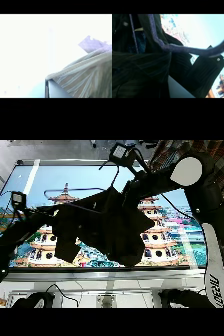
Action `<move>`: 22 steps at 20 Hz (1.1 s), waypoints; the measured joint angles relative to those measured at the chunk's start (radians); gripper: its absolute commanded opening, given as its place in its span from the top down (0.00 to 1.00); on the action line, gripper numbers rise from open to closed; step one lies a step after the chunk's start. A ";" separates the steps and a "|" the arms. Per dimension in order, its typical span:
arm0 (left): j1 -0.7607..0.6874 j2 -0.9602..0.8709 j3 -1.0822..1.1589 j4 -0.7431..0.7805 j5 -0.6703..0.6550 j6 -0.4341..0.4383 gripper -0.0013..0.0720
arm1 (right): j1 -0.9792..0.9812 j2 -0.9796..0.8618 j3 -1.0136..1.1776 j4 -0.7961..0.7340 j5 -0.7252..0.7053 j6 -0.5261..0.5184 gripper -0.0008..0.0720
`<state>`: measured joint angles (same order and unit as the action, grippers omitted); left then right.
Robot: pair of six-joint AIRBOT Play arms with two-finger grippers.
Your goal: Fold the clothes and pants, and hang the long-sleeved shirts on hangers.
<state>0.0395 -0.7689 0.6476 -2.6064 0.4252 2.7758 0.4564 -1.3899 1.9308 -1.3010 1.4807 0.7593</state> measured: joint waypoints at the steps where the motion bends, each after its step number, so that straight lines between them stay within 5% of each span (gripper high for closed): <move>1: 0.026 0.016 0.003 0.002 0.014 0.001 0.95 | 0.000 0.002 0.000 0.004 0.018 -0.043 0.94; 5: 0.077 0.051 0.042 0.013 0.138 0.000 0.95 | -0.002 0.005 0.000 -0.023 0.084 -0.155 0.94; 11: 0.092 0.069 0.185 0.021 0.223 -0.001 0.95 | -0.002 0.003 -0.001 -0.103 0.113 -0.178 0.94; 22: 0.094 0.215 0.365 0.110 0.399 -0.037 0.95 | -0.005 -0.024 -0.002 -0.208 0.025 0.077 0.94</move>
<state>0.1337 -0.5537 1.0126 -2.4962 0.8238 2.7388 0.4515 -1.4143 1.9289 -1.5093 1.5059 0.8360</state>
